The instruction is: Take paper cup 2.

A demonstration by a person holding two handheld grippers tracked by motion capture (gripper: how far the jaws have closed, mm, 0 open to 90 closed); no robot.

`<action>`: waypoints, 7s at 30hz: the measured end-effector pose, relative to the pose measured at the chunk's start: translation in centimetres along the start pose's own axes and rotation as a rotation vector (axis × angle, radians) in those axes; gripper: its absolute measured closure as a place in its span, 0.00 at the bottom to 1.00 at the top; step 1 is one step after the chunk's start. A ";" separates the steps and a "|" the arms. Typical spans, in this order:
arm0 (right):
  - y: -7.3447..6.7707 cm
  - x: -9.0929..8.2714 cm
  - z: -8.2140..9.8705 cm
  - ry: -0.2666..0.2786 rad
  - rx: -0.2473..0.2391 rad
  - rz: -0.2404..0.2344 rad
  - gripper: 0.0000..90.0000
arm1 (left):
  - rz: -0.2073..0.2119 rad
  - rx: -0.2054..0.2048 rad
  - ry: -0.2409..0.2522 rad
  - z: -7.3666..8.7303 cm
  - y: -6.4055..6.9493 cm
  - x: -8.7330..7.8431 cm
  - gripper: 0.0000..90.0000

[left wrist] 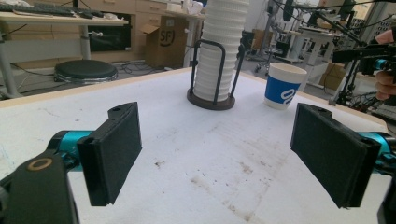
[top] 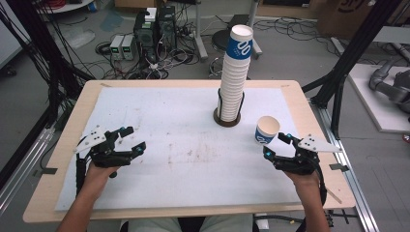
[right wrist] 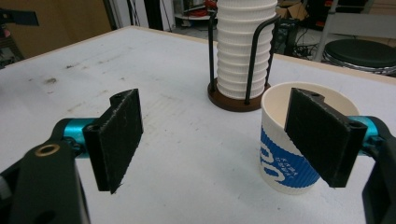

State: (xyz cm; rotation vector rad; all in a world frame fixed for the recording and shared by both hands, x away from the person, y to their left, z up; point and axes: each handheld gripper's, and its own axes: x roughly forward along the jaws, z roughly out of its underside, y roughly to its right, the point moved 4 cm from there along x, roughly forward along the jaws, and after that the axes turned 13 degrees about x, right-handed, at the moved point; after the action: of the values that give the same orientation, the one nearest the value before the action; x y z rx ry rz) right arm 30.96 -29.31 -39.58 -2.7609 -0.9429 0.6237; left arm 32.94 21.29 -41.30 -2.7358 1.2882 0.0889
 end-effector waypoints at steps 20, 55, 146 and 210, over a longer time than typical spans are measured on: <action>0.0 -0.2 0.3 -0.021 -0.013 -0.018 0.22 | 0.030 0.000 -0.018 0.0 0.9 0.9 0.18; -3.2 5.1 -11.3 -0.047 -0.062 -0.118 0.22 | 0.046 -0.020 -0.030 0.6 0.9 1.0 0.18; -3.1 14.1 -27.2 0.010 -0.085 0.084 0.34 | 0.074 -0.044 -0.017 0.9 0.5 0.9 0.18; -4.1 13.1 -27.8 0.059 -0.097 0.079 0.36 | 0.096 -0.054 -0.022 1.0 0.6 1.1 0.18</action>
State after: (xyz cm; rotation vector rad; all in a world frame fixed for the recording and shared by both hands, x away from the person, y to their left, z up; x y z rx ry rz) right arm 50.11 -18.47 -17.81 -2.8970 -0.8781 0.5179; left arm 33.16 20.18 -42.48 -2.7087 1.4314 0.1645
